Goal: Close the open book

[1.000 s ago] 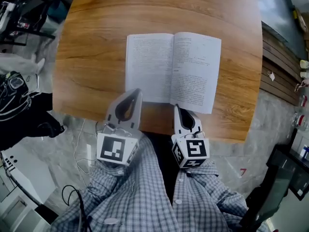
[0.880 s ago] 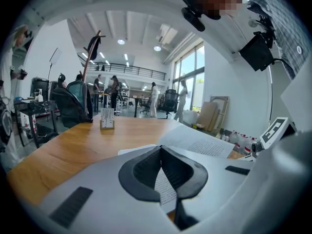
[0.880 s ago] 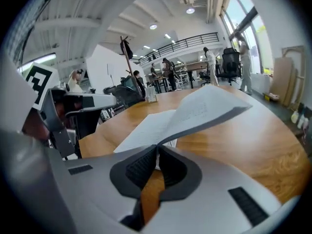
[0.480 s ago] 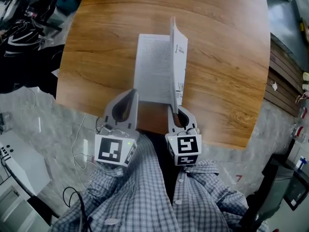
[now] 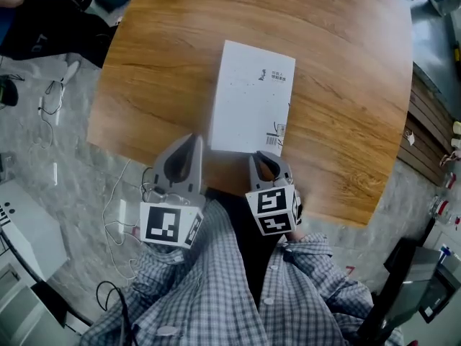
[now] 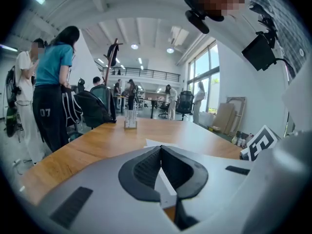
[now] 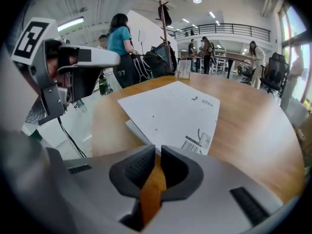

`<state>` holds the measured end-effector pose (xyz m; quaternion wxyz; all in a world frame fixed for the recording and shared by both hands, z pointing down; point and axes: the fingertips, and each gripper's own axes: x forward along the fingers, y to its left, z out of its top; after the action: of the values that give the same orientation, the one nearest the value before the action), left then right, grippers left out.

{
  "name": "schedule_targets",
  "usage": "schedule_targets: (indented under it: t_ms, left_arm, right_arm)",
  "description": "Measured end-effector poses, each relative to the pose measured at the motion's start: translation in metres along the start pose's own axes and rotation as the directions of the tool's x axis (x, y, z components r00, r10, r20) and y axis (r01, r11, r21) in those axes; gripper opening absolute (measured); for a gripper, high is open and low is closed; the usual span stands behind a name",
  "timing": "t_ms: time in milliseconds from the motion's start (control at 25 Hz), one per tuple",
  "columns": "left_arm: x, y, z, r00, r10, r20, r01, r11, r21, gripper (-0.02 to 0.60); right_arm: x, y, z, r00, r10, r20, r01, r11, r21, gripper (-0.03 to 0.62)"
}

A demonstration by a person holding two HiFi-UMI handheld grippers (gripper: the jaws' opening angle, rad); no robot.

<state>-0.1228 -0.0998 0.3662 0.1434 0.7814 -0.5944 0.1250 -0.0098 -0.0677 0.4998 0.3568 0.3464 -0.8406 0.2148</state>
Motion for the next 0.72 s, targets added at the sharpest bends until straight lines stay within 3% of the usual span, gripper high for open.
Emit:
schedule_targets:
  t_ms: [160,320,480,720]
  left_arm:
    - [-0.002,0.000,0.002,1.000,-0.003,0.010,0.003,1.000,-0.001,0.009]
    - [-0.003,-0.005,0.012,0.998,-0.034,0.043,0.035,0.999,-0.006,0.009]
    - [-0.004,-0.013,0.024,0.995,-0.076,0.068,0.076,0.997,0.011,0.009]
    - [-0.006,-0.026,0.053,0.981,-0.146,0.125,0.139,0.988,0.061,0.009]
  right_arm:
    - [-0.011,0.001,0.001,0.999,0.040,0.016,-0.041,0.997,0.064,0.035]
    - [-0.037,-0.015,0.028,0.985,-0.025,0.172,0.007,0.995,0.103,0.034]
    - [-0.074,-0.041,0.064,0.923,-0.141,0.358,0.083,0.982,0.170,0.029]
    - [-0.135,-0.067,0.109,0.796,-0.245,0.553,0.106,0.956,0.272,0.023]
